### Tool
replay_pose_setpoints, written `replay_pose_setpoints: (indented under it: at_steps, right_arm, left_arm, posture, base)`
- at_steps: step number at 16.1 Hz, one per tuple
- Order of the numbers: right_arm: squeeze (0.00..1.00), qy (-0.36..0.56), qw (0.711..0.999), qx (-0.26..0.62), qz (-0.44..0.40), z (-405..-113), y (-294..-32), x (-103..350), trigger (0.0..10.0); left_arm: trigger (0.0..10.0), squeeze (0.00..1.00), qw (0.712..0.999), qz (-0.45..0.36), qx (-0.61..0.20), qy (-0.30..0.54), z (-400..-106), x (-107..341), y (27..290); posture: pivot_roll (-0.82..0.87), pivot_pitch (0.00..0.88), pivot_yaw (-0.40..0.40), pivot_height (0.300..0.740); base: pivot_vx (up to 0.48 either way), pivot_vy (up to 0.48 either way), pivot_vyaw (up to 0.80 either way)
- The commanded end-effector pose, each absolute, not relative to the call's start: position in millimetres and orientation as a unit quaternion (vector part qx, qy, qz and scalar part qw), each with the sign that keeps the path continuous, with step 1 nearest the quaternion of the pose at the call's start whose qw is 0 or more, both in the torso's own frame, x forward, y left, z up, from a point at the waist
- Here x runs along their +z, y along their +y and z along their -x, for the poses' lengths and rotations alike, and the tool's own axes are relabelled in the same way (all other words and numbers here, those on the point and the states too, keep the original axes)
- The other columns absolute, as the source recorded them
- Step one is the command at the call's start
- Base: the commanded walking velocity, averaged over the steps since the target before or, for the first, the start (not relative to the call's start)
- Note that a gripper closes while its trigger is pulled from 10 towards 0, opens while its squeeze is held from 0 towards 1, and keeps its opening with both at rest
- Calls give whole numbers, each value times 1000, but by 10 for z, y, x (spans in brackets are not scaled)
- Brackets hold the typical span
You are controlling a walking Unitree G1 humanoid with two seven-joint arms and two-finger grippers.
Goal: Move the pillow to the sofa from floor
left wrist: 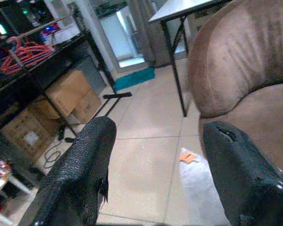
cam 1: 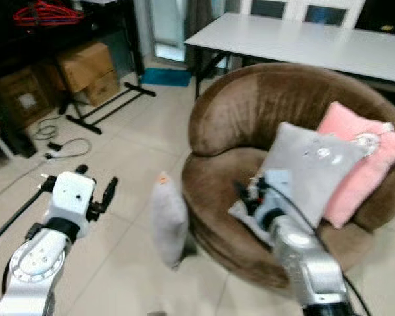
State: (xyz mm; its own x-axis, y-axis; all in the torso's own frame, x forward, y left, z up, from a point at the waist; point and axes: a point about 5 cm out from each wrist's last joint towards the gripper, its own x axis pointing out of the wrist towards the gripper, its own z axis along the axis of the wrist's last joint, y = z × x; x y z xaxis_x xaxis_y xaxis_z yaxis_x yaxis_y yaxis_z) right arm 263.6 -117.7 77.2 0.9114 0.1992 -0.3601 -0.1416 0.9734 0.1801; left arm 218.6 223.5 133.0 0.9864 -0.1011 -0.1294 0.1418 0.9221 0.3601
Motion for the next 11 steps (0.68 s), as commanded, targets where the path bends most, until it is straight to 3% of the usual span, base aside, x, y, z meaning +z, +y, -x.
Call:
replay_pose_setpoints:
  at_steps: [1, 4, 9, 11]
  right_arm:
    - [0, 182, 976, 95, -77, -2647, -1115, 832, 10000]
    - [0, 160, 979, 116, -53, -2722, -1097, 912, 10000]
    - [0, 156, 974, 159, -41, -2793, -958, 922, 10000]
    - [0, 158, 973, 161, -39, -2801, -893, 893, 10000]
  left_arm:
    - [10000, 0, 980, -181, -58, 58, -2192, 1328, 2249]
    - [10000, 0, 988, -137, -35, 55, -2224, 1304, 2212]
    - [10000, 0, 990, -131, -24, 52, -2226, 1311, 2232]
    - [10000, 0, 990, -128, -24, 50, -2237, 1318, 2221]
  posture:
    - [15, 0, 36, 740]
    - [-2, 0, 4, 740]
    - [-7, 0, -13, 740]
    - [-8, 0, -14, 740]
  base:
    - [0, 375, 0]
    - [0, 126, 0]
    - [0, 0, 800]
    - [249, 0, 800]
